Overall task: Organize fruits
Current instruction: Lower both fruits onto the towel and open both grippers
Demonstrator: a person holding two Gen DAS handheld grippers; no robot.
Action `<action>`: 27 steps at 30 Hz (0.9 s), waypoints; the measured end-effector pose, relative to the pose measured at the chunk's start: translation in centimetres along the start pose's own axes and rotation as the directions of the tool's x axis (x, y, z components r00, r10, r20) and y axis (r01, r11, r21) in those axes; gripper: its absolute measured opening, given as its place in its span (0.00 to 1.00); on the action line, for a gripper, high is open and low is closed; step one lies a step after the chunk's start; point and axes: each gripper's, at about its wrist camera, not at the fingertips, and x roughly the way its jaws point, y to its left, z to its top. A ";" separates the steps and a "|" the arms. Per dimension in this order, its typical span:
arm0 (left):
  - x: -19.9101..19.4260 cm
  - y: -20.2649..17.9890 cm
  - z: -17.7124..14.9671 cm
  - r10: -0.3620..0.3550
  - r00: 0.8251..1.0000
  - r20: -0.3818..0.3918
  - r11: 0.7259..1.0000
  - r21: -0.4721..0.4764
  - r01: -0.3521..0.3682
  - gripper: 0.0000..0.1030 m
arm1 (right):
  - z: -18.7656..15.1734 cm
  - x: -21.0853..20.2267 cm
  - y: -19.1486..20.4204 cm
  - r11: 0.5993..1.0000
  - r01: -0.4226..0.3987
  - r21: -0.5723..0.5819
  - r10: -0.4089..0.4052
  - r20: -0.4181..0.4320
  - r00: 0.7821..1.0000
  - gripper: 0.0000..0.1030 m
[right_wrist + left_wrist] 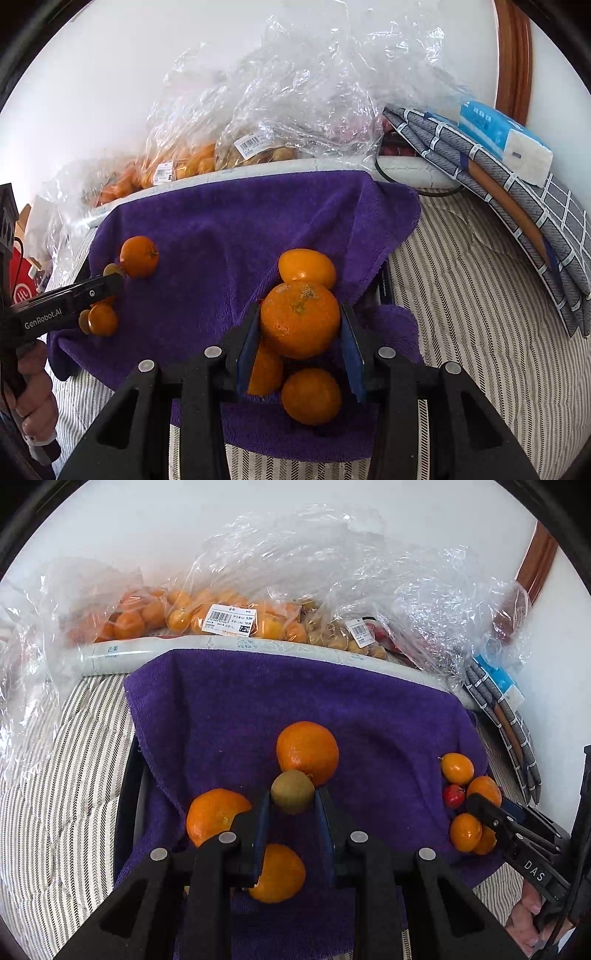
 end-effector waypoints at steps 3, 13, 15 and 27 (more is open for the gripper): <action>0.0 -0.1 -0.1 0.006 1.000 0.006 1.000 0.003 -0.006 0.23 | 0.0 0.0 0.0 1.000 0.010 -0.004 -0.010 0.003 1.000 0.41; -1.2 -0.2 -0.3 -0.004 1.000 0.003 1.000 0.010 0.004 0.31 | -0.1 -0.3 0.3 0.999 0.031 -0.025 -0.031 -0.005 0.999 0.48; -2.1 -0.4 -0.5 -0.004 1.000 0.017 1.000 0.016 0.003 0.42 | -0.1 -0.8 0.5 0.999 0.038 -0.028 -0.038 0.001 0.999 0.50; -9.2 -1.8 -3.0 0.027 0.998 0.063 0.998 0.046 -0.030 0.52 | -1.0 -8.9 2.9 0.996 0.071 -0.061 -0.066 0.094 0.993 0.70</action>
